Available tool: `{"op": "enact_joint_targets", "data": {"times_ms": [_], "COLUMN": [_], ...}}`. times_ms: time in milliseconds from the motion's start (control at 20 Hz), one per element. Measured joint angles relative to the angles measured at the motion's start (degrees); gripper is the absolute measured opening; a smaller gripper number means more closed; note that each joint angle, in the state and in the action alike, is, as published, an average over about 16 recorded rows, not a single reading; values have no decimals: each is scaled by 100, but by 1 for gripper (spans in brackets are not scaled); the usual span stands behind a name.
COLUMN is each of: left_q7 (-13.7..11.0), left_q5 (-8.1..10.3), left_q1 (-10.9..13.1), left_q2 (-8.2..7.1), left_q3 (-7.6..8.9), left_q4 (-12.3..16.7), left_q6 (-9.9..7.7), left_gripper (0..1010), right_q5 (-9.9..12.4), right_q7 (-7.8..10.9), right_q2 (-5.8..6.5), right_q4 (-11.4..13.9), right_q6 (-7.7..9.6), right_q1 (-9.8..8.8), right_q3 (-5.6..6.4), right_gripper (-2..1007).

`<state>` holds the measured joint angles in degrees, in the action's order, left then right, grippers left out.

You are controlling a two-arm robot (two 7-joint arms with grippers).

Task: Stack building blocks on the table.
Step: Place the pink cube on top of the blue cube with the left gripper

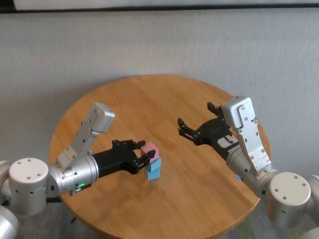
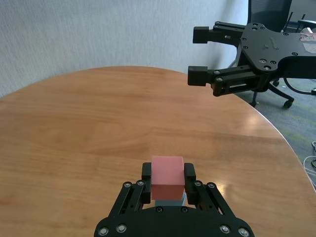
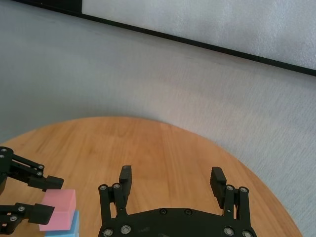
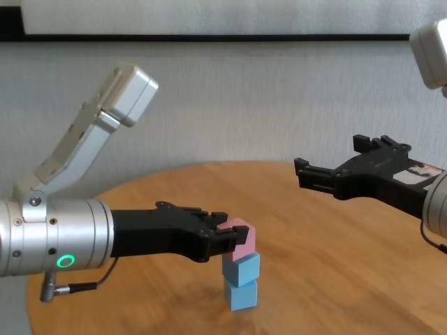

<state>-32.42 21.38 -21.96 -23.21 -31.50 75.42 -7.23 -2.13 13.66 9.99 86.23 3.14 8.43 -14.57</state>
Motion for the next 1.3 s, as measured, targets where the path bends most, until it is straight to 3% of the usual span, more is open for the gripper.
{"op": "enact_joint_targets", "data": {"times_ms": [1300], "left_q7": [-16], "left_q5": [81], "left_q1": [-84], "left_q2": [59], "left_q3": [-7], "left_q4": [-198], "left_q6": [55], "left_gripper": [400], "right_q5": [0], "right_q7": [0], "right_q2": [0], "right_q4": [0], "right_q6": [0], "right_q1": [0], "right_q3": [0], "right_gripper": [1005]}}
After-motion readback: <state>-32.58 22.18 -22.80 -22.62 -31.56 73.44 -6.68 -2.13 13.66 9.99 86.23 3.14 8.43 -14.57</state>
